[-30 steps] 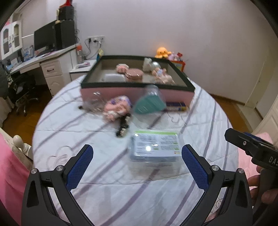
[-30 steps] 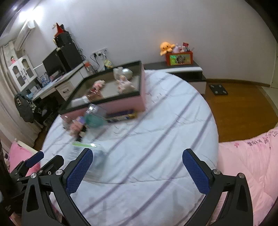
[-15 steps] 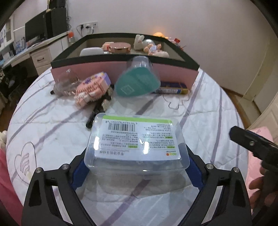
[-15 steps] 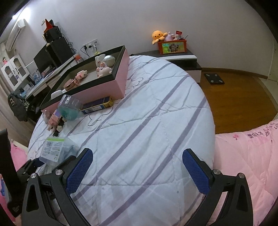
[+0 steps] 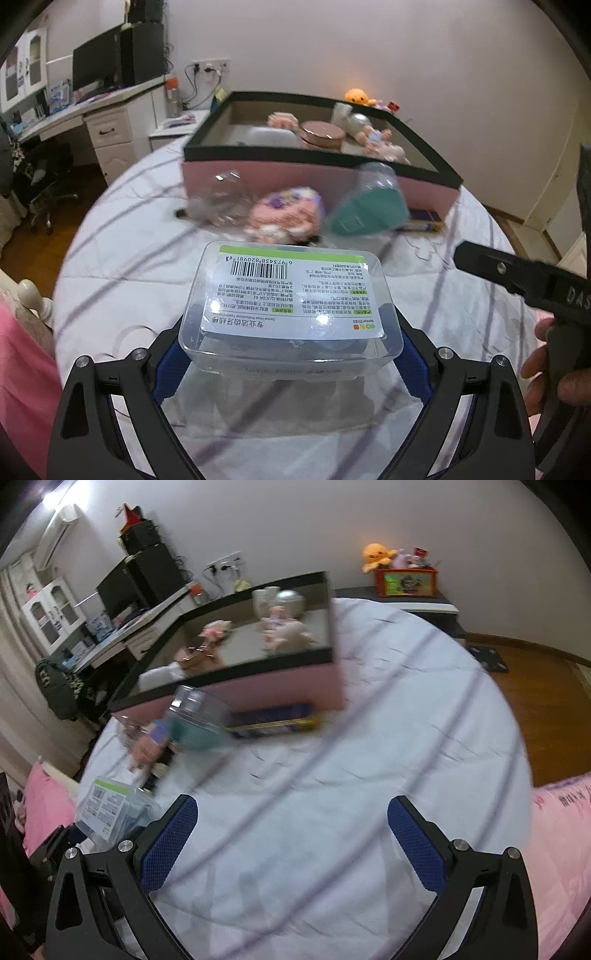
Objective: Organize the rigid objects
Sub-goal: 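Grasp the clear labeled plastic box with the left tool while the right grasps the teal-lidded container, then carry both containers over the box, lower them in and open both tools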
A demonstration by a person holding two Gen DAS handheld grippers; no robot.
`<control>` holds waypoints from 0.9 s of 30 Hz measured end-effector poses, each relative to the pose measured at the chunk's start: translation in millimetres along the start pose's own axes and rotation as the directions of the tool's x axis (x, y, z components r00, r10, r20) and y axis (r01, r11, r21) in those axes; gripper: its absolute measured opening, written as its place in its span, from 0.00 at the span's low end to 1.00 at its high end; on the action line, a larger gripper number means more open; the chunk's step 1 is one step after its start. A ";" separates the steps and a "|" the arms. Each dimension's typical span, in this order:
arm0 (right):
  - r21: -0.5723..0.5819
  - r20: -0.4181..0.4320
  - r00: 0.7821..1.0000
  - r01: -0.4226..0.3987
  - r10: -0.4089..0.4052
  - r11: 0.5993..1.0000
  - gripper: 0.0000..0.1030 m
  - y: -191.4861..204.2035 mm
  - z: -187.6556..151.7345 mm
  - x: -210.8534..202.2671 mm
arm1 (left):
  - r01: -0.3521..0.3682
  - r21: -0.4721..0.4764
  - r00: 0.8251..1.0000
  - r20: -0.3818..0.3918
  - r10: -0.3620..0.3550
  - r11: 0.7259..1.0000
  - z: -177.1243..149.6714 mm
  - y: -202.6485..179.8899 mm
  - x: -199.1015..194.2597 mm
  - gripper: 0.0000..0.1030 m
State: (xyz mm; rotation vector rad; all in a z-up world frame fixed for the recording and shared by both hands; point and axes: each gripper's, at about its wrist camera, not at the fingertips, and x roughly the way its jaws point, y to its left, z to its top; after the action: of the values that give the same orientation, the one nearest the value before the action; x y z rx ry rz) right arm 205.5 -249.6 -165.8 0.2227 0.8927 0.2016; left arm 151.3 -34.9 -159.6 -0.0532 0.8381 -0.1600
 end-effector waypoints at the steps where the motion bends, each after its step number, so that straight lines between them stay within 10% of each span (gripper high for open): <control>1: -0.005 0.001 1.000 -0.008 0.008 1.000 1.00 4.3 2.7 2.6 | -0.005 0.000 1.000 0.005 0.005 1.000 1.5 3.0 -0.5 0.92; 10: 0.021 -0.010 0.992 -0.122 0.122 0.992 0.95 39.4 30.8 42.9 | -0.010 -0.035 1.000 0.026 0.011 0.999 13.6 36.5 0.1 0.92; 13: 0.047 -0.031 0.990 -0.135 0.136 0.990 0.66 41.9 34.2 57.4 | -0.008 -0.046 0.999 0.033 0.010 0.999 16.0 42.5 1.0 0.92; 27: 0.008 -0.003 0.987 -0.160 0.160 0.987 0.60 47.1 27.7 44.2 | 0.010 -0.060 0.998 0.067 -0.006 0.998 16.8 46.0 -9.8 0.92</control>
State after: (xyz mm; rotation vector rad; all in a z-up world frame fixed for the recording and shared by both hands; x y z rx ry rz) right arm 250.5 -195.7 -169.0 0.3016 0.8797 0.3477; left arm 162.9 11.8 -146.3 -0.1175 0.7764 -0.1397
